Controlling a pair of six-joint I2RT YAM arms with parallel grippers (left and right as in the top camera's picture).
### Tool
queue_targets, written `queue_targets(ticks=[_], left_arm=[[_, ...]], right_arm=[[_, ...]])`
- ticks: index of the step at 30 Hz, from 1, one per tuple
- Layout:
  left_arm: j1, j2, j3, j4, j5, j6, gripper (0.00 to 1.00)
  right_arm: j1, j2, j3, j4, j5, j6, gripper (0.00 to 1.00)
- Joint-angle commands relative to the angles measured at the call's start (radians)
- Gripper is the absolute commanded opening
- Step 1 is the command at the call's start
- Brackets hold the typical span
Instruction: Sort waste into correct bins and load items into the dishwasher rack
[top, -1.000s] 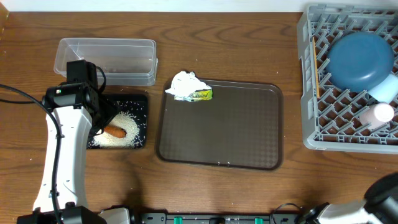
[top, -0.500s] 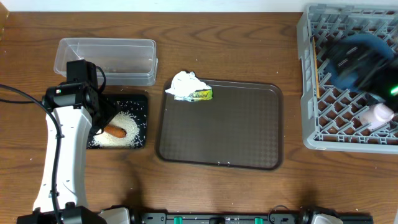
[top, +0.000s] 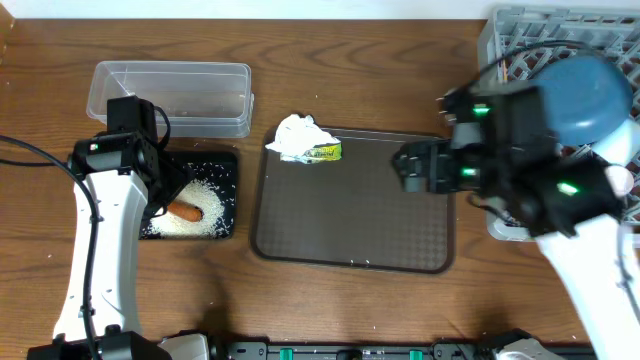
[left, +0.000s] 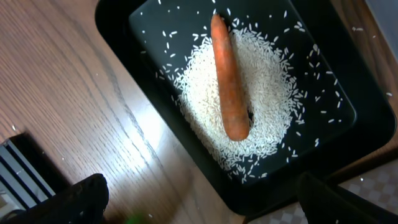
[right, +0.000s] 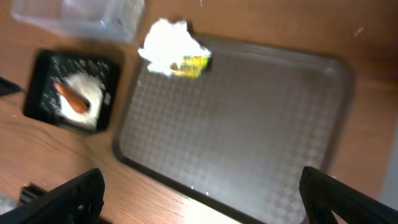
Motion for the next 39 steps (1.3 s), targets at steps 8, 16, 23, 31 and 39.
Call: queue_targets(ticks=[8,16,23,31,39], left_arm=[[0.003,0.0,0.009,-0.003,-0.019,-0.005,0.99],[0.003,0.0,0.009,-0.003,-0.019,-0.005,0.99],[0.003,0.0,0.009,-0.003,-0.019,-0.005,0.99],[0.003,0.0,0.009,-0.003,-0.019,-0.005,0.99],[0.003,0.0,0.009,-0.003,-0.019,-0.005,0.99]], right_arm=[[0.063,0.201,-0.081,0.135,-0.065,0.122,0.99],[0.069,0.321,-0.081,0.146,-0.08,0.122,0.99],[0.056,0.341,-0.079,0.127,-0.101,0.119,0.99],[-0.166,0.21,-0.071,0.101,-0.102,0.061,0.99],[-0.599,0.15,-0.071,0.001,-0.095,-0.031,0.99]])
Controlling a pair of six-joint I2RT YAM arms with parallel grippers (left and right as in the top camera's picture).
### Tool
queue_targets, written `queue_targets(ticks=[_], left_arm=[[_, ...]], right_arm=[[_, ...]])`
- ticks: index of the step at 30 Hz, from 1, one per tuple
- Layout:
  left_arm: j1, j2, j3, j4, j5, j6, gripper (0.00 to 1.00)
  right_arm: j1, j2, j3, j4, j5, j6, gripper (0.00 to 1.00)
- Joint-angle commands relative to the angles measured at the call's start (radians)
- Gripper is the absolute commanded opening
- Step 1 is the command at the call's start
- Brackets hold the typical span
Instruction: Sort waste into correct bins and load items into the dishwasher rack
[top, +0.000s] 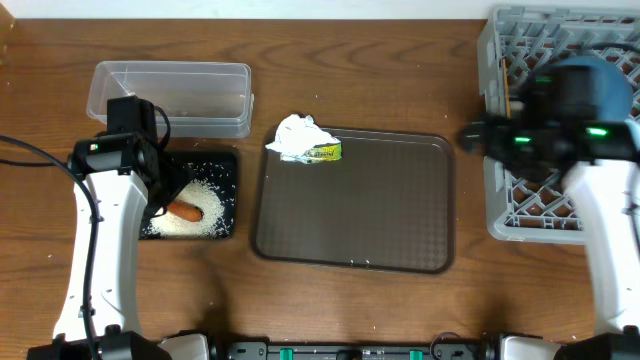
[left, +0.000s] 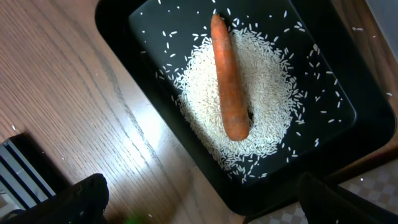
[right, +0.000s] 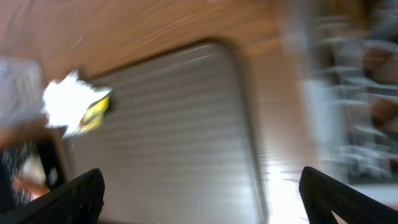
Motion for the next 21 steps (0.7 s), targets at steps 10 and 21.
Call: queue_targets(ticks=[10,21], left_arm=[[0.003,0.0,0.009,-0.003,-0.019,-0.005,0.99],[0.003,0.0,0.009,-0.003,-0.02,-0.005,0.99]], right_arm=[[-0.343,-0.008,0.005,-0.071,0.001,-0.053,0.99],[-0.354,-0.008,0.005,-0.071,0.0,-0.053,0.99]])
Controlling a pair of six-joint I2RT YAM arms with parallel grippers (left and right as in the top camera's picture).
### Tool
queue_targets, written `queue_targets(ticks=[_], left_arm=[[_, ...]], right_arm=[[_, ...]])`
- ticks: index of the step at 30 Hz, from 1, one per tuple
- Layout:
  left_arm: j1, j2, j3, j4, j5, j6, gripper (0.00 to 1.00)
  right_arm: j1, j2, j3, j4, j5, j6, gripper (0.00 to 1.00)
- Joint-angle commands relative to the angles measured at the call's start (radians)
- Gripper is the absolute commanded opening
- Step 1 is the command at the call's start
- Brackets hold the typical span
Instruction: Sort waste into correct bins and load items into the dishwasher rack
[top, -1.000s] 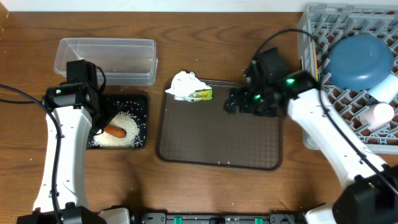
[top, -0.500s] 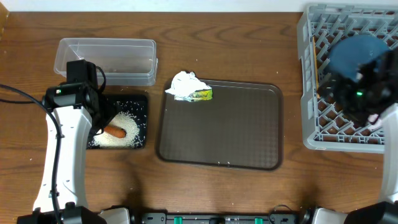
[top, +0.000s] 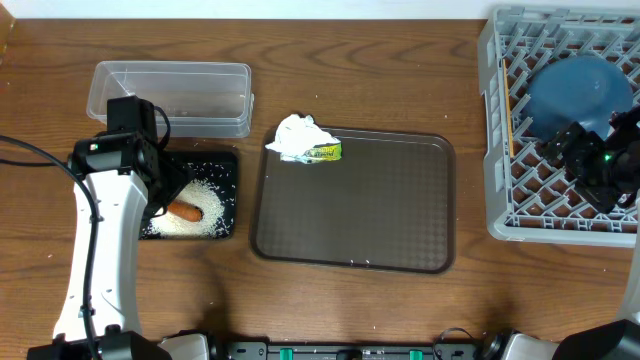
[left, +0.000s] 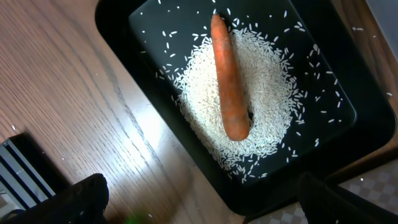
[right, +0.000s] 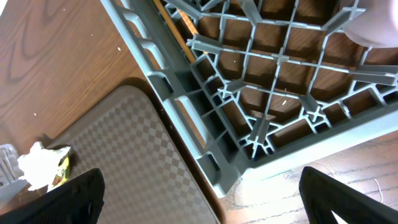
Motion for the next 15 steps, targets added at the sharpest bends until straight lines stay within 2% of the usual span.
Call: queue_targets(ticks=[1,8,13,15], left_arm=[[0.003,0.0,0.009,-0.003,-0.02,-0.005,0.99],[0.003,0.0,0.009,0.003,0.002,-0.013,0.99],[0.002,0.0,0.005,-0.116,0.36,-0.01,0.99],[-0.013,0.0,-0.012,-0.126,0.503,0.062,1.0]], right_arm=[[-0.01,-0.006,0.005,-0.001,-0.003,-0.019,0.99],[-0.01,-0.006,0.005,-0.001,-0.003,-0.019,0.99],[-0.01,-0.006,0.005,-0.001,-0.003,-0.019,0.99],[-0.01,-0.006,0.005,-0.001,-0.003,-0.019,0.99]])
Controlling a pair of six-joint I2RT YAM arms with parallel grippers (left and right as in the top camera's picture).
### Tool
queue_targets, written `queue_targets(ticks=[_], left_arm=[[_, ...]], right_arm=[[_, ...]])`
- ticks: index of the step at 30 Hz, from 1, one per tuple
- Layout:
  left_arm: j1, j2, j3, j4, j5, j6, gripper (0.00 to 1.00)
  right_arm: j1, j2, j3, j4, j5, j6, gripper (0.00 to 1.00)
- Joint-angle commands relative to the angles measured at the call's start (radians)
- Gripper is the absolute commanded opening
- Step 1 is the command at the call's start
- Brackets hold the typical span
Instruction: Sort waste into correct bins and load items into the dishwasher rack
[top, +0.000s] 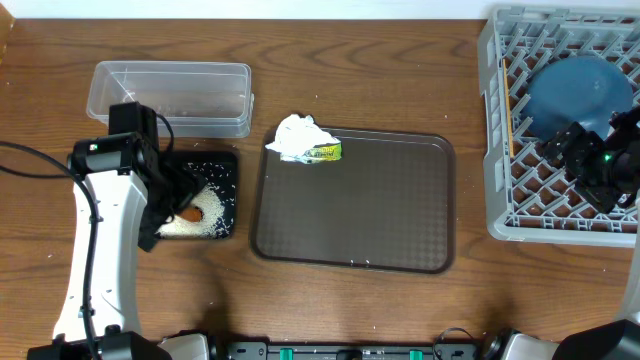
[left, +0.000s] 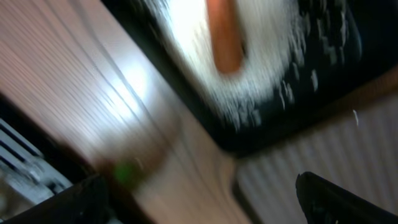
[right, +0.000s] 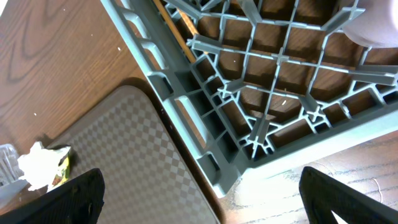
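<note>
A crumpled white paper with a yellow wrapper (top: 305, 140) lies at the far left corner of the brown tray (top: 352, 200). An orange carrot (top: 187, 212) rests on rice in the black bin (top: 222, 170). My left gripper (top: 168, 198) hovers open over that bin; its wrist view is smeared, with the carrot (left: 224, 34) near the top and the left gripper (left: 199, 208) holding nothing. My right gripper (top: 572, 158) hangs open over the grey dishwasher rack (top: 495, 130), where a blue dish (top: 580, 88) sits. The right gripper (right: 202, 193) is empty above the rack's edge (right: 205, 124).
A clear plastic container (top: 170, 95) stands behind the black bin. The right wrist view shows the paper (right: 40, 165) far off at the tray's corner and the tray (right: 124, 162) beside the rack. Bare wooden table lies in front of the tray.
My left gripper has shifted over the black bin: its view is now blurred, the carrot sits higher in frame and the brown tray's edge shows at lower right. The right arm has not moved.
My right gripper was open above the brown tray's right side, then over the gap between tray and rack, then above the rack's near part, where it stays. My left gripper stayed open over the carrot and rice throughout and has only now moved.
</note>
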Motion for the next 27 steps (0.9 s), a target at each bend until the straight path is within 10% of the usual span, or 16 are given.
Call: queue_targets(ticks=[1,9,15,27], left_arm=[[-0.027,0.0,-0.021,-0.003,0.321,0.106,1.0],[-0.192,0.0,-0.04,0.015,0.386,0.315,0.98],[-0.263,0.0,-0.04,0.224,0.453,0.091,0.98],[-0.537,0.127,-0.04,0.613,0.067,-0.299,0.98]], right_arm=[[-0.01,-0.006,0.005,-0.001,-0.003,-0.019,0.99],[-0.01,-0.006,0.005,-0.001,-0.003,-0.019,0.99],[-0.01,-0.006,0.005,-0.001,-0.003,-0.019,0.99],[-0.01,-0.006,0.005,-0.001,-0.003,-0.019,0.99]])
